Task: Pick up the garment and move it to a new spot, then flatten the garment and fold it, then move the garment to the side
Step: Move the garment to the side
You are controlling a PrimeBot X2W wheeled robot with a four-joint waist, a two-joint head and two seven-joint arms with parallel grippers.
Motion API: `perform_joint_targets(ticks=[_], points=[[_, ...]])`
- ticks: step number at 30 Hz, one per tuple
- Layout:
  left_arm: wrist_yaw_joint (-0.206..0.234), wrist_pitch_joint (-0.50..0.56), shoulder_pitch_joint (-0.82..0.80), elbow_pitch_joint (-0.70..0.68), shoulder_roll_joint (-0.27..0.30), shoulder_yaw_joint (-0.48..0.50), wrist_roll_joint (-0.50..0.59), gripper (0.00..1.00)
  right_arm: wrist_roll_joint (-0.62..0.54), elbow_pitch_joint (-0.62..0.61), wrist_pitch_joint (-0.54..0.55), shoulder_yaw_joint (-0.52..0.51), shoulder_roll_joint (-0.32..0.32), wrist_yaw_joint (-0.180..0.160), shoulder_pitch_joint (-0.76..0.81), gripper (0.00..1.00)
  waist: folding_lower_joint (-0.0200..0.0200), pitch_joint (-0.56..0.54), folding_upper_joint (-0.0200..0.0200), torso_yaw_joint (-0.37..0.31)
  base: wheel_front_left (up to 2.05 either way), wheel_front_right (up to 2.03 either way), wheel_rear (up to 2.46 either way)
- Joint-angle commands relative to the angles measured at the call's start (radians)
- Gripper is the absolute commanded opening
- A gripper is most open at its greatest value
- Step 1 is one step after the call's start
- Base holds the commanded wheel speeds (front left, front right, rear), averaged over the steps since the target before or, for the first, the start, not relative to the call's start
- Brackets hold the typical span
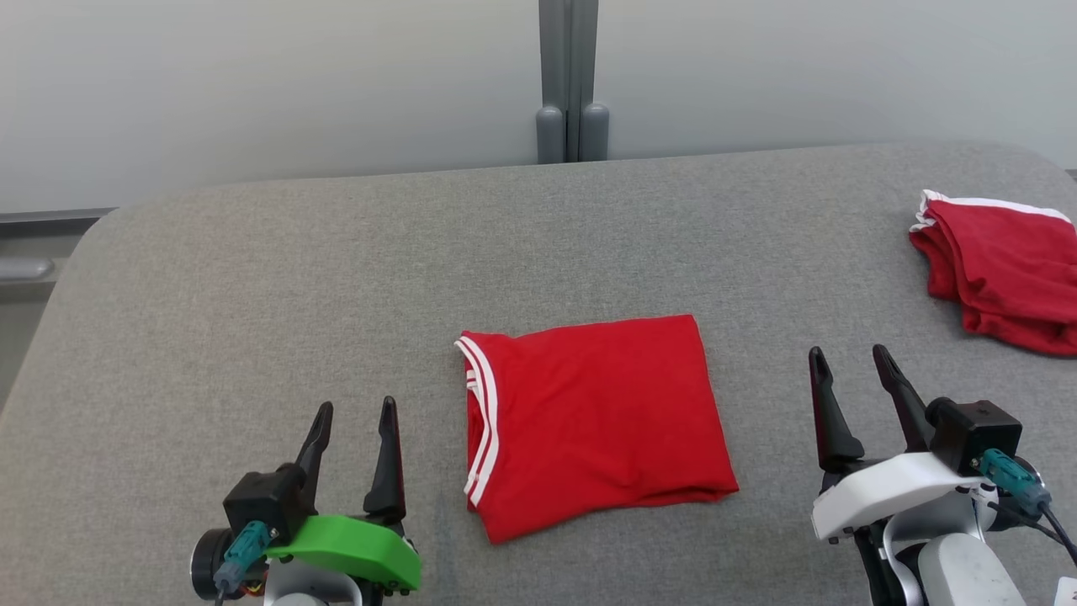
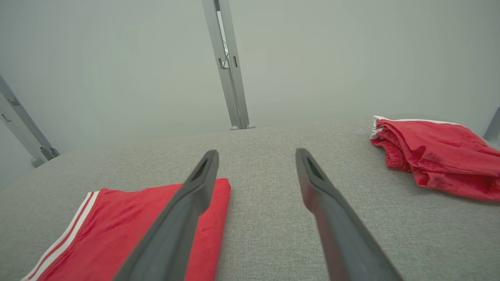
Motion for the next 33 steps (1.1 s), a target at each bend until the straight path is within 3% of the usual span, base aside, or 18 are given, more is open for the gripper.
perform_joint_targets(ticks=[1,8,14,19,27,33], points=[[-0.004,-0.003,0.016,0.002,-0.002,0.006,0.012,1.0,0.0,0.003,0.006,-0.002,-0.001,0.0,0.01,1.0,0.0,0.001,0.0,0.002,0.0,0.0,0.0],[-0.014,-0.003,-0.008,0.008,-0.01,0.005,0.019,1.0,-0.028,-0.007,0.058,-0.03,-0.001,0.0,-0.046,1.0,0.0,0.017,0.0,0.038,0.0,0.0,0.0],[-0.02,-0.003,-0.026,0.009,-0.019,0.01,0.024,1.0,-0.04,0.027,0.186,-0.056,-0.003,0.0,-0.118,1.0,0.0,0.041,0.0,0.092,0.0,0.0,0.0],[-0.027,-0.003,-0.035,0.008,-0.029,0.026,0.032,1.0,-0.004,0.122,0.285,-0.063,-0.016,0.0,-0.166,1.0,0.0,0.073,0.0,0.146,0.0,0.0,0.0],[-0.04,-0.002,-0.036,0.009,-0.042,0.056,0.049,1.0,0.037,0.303,0.348,-0.088,-0.013,0.0,-0.198,1.0,0.0,0.113,0.0,0.219,0.0,0.0,0.0],[-0.049,-0.002,-0.023,0.012,-0.054,0.074,0.062,1.0,0.092,0.373,0.381,-0.062,-0.025,0.0,-0.219,1.0,0.0,0.12,0.0,0.244,0.0,0.0,0.0]])
